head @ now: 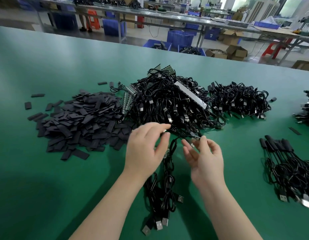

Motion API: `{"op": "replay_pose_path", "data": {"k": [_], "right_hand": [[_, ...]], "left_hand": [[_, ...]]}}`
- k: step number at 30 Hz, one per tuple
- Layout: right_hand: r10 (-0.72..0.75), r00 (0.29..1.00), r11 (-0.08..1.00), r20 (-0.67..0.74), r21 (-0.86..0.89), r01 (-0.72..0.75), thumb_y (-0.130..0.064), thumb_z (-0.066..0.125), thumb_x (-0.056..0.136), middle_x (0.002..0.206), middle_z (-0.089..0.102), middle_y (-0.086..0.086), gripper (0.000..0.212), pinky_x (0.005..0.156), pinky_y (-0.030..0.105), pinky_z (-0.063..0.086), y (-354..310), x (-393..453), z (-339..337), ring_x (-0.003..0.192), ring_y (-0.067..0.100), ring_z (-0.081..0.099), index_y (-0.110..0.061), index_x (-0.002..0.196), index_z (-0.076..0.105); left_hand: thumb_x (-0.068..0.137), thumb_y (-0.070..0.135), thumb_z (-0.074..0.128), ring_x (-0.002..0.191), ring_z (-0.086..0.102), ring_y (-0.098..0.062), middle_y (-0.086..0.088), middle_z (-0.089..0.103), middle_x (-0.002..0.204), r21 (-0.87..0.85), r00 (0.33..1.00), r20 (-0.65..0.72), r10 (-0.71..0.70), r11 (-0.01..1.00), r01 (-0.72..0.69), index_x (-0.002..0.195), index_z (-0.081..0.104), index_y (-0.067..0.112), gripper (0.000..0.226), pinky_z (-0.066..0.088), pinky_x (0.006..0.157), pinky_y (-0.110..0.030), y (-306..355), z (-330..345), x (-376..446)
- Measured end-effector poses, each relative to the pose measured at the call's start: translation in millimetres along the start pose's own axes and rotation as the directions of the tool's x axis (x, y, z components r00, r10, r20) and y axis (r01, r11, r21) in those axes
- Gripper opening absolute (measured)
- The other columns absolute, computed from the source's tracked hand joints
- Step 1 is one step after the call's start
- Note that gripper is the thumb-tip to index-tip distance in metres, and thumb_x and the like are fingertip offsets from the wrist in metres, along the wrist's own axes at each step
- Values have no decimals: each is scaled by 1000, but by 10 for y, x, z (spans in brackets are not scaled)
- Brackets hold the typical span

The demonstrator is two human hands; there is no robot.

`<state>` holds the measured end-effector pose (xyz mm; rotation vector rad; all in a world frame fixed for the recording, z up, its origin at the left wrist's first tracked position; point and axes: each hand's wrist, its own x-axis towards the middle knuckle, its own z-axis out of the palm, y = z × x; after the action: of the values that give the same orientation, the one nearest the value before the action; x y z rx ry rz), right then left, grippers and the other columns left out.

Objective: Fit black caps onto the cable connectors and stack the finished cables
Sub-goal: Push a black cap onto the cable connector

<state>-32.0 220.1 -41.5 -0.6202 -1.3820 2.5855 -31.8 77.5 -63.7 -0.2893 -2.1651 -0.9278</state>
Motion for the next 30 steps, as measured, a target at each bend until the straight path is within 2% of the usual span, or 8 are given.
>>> {"op": "replay_pose_path", "data": {"k": [6, 10, 13, 17, 20, 22, 25, 30], "right_hand": [[-201, 960, 980, 194, 45, 195, -22, 58, 100, 84, 60, -3, 10, 63, 28, 58, -212, -123, 163, 81, 33, 75, -21, 93, 51], [-107, 955, 991, 276, 103, 81, -18, 55, 101, 83, 58, 0, 9, 63, 27, 58, -140, -169, 382, 83, 30, 75, -15, 96, 48], [44, 974, 994, 223, -106, -20, -16, 53, 102, 90, 60, 8, 8, 63, 25, 59, 50, -72, 339, 77, 21, 75, -10, 99, 48], [113, 981, 898, 156, -439, -34, -17, 57, 100, 85, 66, 5, 9, 68, 34, 60, 275, 79, 78, 66, 16, 71, -11, 95, 53], [23, 989, 780, 149, -622, 76, -22, 65, 94, 83, 71, 5, 7, 84, 48, 58, 261, 143, -65, 75, 18, 68, -16, 93, 62], [-81, 980, 702, 184, -688, 187, -25, 67, 92, 75, 73, -4, 5, 75, 36, 58, 213, 171, -110, 73, 12, 69, -22, 89, 64], [-267, 920, 565, 288, -726, 391, -28, 65, 94, 73, 71, -14, 7, 60, 6, 44, 175, 185, -98, 71, -4, 65, -30, 87, 64], [-569, 638, 221, 519, -651, 726, -5, 67, 91, 97, 64, -20, 21, 80, 18, 51, 201, 108, 171, 89, 3, 65, -18, 107, 71]], "left_hand": [[102, 40, 32, 116, 55, -6, 8, 61, 122, -134, 992, 86, -87, 986, 98, 127, 61, 18, 44, 46, 97, -42, 46, 53, -11], [103, 38, 28, 110, 52, 4, 13, 57, 118, -182, 958, -155, -240, 960, 211, 128, 59, 15, 45, 44, 98, -28, -155, -95, 96], [101, 30, 37, 103, 56, -1, 14, 63, 109, 36, 942, -246, -227, 969, 243, 118, 65, 16, 36, 42, 97, -31, -244, -192, 118], [97, 41, 48, 100, 63, -6, 14, 69, 111, 253, 982, 93, -166, 958, 138, 116, 68, 28, 31, 38, 98, -35, -142, -76, 42], [96, 42, 51, 112, 59, -10, 10, 63, 125, 153, 894, 427, -135, 985, 76, 130, 60, 29, 38, 48, 92, -31, -29, 93, -53], [98, 38, 48, 105, 60, -13, 10, 64, 117, 171, 853, 499, -154, 982, 77, 130, 58, 35, 33, 51, 83, -34, -7, 172, -104], [100, 36, 47, 99, 59, -12, 11, 63, 110, 210, 862, 461, -212, 970, 126, 129, 57, 37, 31, 51, 73, -32, -20, 205, -101], [100, 39, 43, 99, 60, -16, 10, 61, 109, 320, 845, 400, -355, 918, 235, 122, 58, 34, 27, 50, 73, -33, -87, 195, -89]]}}
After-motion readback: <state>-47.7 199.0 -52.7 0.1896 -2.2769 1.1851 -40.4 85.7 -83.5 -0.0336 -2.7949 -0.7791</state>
